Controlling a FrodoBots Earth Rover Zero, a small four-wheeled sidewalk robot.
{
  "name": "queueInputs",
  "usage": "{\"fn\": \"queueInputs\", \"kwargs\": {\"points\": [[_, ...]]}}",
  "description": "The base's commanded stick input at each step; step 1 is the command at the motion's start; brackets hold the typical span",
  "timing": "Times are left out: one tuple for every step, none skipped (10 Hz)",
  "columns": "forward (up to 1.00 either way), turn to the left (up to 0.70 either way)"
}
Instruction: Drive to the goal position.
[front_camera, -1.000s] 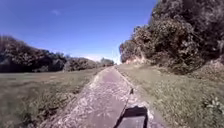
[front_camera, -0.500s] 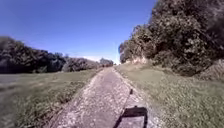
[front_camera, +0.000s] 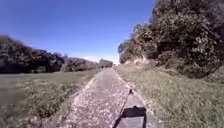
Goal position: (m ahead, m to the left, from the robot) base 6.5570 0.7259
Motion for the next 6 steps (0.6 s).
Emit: {"fn": "queueInputs", "kwargs": {"points": [[1.00, 0.01], [1.00, 0.01], [1.00, 0.01], [1.00, 0.01], [1.00, 0.01], [1.00, 0.01]]}}
